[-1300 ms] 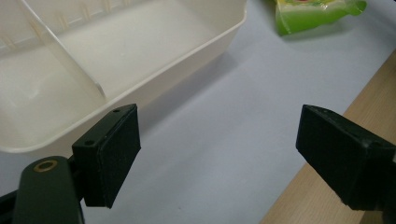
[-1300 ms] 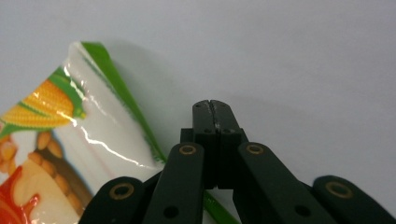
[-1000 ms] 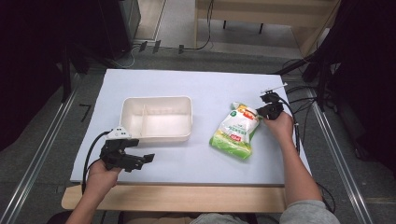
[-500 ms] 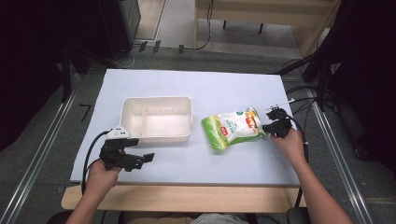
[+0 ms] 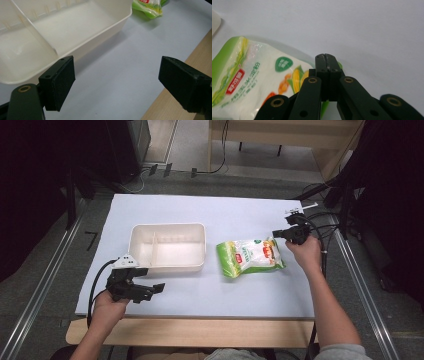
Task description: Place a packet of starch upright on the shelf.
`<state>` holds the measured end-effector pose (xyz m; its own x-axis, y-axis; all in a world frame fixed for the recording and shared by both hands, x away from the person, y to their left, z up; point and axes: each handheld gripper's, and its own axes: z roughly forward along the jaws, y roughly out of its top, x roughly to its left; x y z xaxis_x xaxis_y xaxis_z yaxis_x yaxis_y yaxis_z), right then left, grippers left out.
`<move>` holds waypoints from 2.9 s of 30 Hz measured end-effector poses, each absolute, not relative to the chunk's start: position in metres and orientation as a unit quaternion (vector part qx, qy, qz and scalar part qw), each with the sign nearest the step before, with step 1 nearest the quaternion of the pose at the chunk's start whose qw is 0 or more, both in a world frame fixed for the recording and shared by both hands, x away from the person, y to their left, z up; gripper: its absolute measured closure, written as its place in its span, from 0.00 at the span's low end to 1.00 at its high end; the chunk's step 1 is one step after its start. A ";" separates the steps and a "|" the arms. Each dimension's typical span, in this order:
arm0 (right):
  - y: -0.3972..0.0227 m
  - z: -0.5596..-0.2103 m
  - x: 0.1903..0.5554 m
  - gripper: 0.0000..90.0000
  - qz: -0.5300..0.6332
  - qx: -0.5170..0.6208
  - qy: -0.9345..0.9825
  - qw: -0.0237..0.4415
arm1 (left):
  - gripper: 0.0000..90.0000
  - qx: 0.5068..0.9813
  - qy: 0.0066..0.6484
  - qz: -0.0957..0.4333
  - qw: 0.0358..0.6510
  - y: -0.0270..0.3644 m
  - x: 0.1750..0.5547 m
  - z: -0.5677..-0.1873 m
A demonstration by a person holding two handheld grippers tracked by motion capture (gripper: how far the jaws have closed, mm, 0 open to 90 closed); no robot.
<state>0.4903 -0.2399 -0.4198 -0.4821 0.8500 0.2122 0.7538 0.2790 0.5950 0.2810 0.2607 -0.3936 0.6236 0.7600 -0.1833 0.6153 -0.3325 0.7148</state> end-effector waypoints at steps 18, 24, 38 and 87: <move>-0.222 -0.449 0.495 1.00 0.261 0.492 0.829 0.052 | 0.16 0.810 0.424 0.092 0.394 0.262 0.281 -0.394; -0.231 -0.447 0.478 1.00 0.254 0.502 0.825 0.049 | 0.16 0.808 0.428 0.092 0.394 0.263 0.281 -0.394; -0.251 -0.445 0.405 1.00 0.263 0.513 0.816 0.039 | 0.16 0.809 0.425 0.093 0.396 0.259 0.282 -0.393; -0.201 -0.465 0.473 0.35 0.340 0.469 0.815 -0.002 | 0.16 0.819 0.415 0.101 0.383 0.256 0.279 -0.394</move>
<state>0.4730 -0.2008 -0.4651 -0.5604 0.7629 0.3224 0.7656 0.3287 0.5530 0.2795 0.2560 -0.3944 0.6351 0.7571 -0.1531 0.6024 -0.3613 0.7117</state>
